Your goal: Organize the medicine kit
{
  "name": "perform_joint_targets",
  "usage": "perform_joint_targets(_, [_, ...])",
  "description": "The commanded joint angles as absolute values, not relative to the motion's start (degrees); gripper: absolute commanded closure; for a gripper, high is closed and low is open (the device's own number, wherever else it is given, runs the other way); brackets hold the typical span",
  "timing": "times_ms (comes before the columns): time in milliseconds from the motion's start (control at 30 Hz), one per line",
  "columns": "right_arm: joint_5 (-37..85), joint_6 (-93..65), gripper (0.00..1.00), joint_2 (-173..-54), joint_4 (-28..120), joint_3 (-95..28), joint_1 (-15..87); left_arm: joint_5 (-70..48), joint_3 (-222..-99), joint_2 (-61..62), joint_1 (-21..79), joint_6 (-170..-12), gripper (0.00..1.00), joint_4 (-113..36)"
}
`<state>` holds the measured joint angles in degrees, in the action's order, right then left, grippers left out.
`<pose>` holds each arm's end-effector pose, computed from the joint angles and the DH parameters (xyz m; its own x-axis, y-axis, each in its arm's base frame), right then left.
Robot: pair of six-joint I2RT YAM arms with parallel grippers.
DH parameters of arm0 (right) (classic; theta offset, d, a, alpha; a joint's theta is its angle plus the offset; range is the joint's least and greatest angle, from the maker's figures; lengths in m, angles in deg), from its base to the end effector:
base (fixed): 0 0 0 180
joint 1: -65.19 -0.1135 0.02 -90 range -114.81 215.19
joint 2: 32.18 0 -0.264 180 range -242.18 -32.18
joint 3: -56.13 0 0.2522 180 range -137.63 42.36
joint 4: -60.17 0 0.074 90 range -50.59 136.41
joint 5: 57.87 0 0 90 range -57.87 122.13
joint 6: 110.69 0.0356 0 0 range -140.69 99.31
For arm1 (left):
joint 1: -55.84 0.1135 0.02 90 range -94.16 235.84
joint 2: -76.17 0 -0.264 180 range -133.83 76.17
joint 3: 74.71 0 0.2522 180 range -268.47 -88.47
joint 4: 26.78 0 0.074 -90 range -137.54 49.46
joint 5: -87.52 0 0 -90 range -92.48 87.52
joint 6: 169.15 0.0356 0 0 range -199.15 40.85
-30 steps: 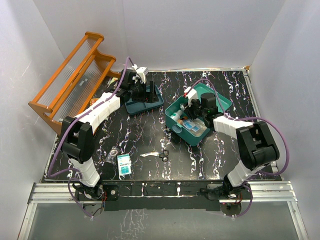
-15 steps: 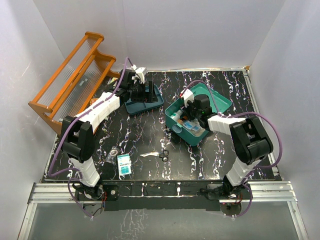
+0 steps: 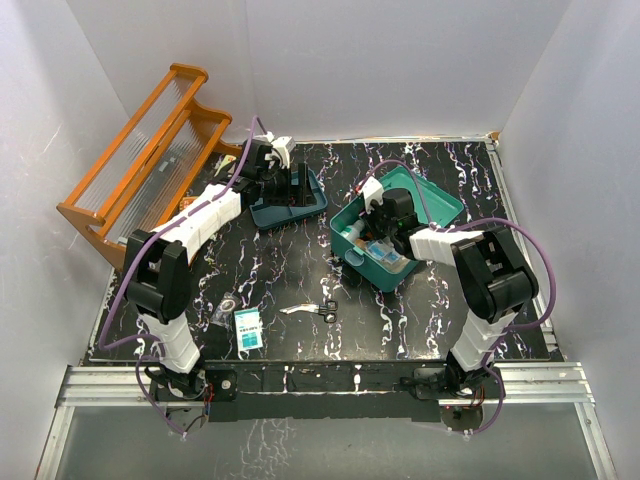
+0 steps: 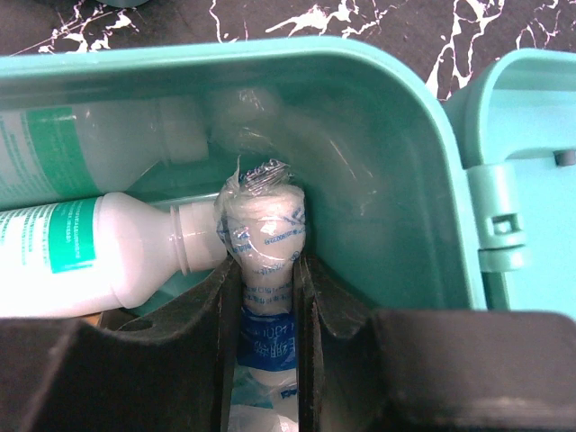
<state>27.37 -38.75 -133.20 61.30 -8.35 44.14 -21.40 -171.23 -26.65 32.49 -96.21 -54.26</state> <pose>0.3371 0.1329 0.1590 -0.3836 -0.4787 -0.7898 -0.5680 0.7966 -0.2070 0.3799 -0.1766 0.2834 -0.6706 -0.0128 -0.7417 0.4452 0.7928 -0.4162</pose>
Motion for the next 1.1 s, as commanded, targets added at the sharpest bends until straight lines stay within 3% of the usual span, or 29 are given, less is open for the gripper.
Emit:
perform_joint_targets(0, [21.3,-41.5,0.77,-132.7,60.8,-10.3,44.0,-22.7,-172.0,-25.8,32.7,-96.5,0.19,-54.3])
perform_joint_targets(167, [19.0,-42.5,0.75,-132.3,59.5,-10.2,44.0,-23.0,-171.8,-25.6,32.7,-96.7,0.19,-54.2])
perform_joint_targets(333, [22.3,-38.9,0.66,-130.8,59.8,-11.7,44.0,-23.0,-171.9,-25.4,32.7,-96.6,0.19,-54.2])
perform_joint_targets(733, [29.1,-34.4,0.55,-127.7,58.2,-14.8,44.1,-19.3,-171.0,-23.3,32.7,-95.8,0.19,-55.3])
perform_joint_targets(900, [30.1,-34.2,0.55,-127.8,58.7,-14.7,44.2,-18.8,-170.0,-22.5,32.7,-95.9,0.19,-55.2])
perform_joint_targets(1067, [29.4,-34.4,0.67,-129.1,59.4,-14.8,44.3,-18.8,-169.8,-22.3,32.7,-95.9,0.20,-55.4])
